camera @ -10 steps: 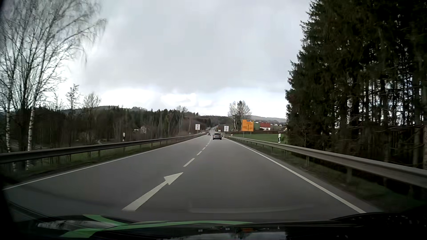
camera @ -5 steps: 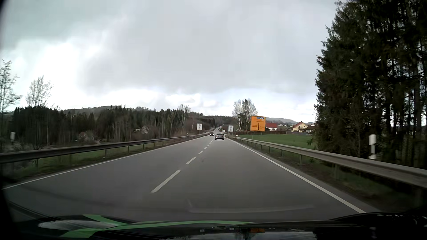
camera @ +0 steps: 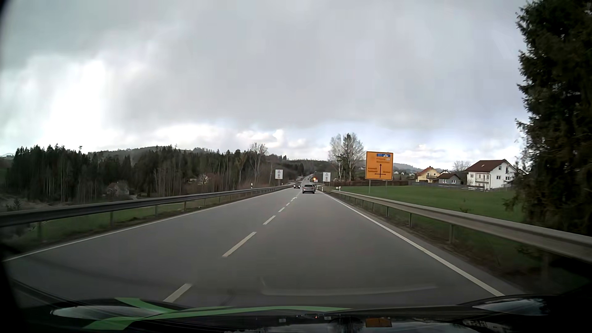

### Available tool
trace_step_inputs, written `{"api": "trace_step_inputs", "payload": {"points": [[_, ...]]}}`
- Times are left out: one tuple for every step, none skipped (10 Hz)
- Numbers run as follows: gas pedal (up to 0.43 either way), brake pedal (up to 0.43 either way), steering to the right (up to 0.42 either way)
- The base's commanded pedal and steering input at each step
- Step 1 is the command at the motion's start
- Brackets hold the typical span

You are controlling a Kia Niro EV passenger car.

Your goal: Follow the waypoints while adhering to traffic rules and regulations

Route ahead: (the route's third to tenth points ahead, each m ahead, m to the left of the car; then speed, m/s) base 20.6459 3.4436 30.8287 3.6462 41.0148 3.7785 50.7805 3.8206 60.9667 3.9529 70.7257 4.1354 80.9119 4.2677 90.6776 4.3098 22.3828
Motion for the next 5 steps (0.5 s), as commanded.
{"api": "trace_step_inputs", "payload": {"points": [[0.079, 0.000, -0.009], [0.059, 0.000, -0.008], [0.059, 0.000, -0.005], [0.059, 0.000, -0.003], [0.059, 0.000, -0.002]]}}
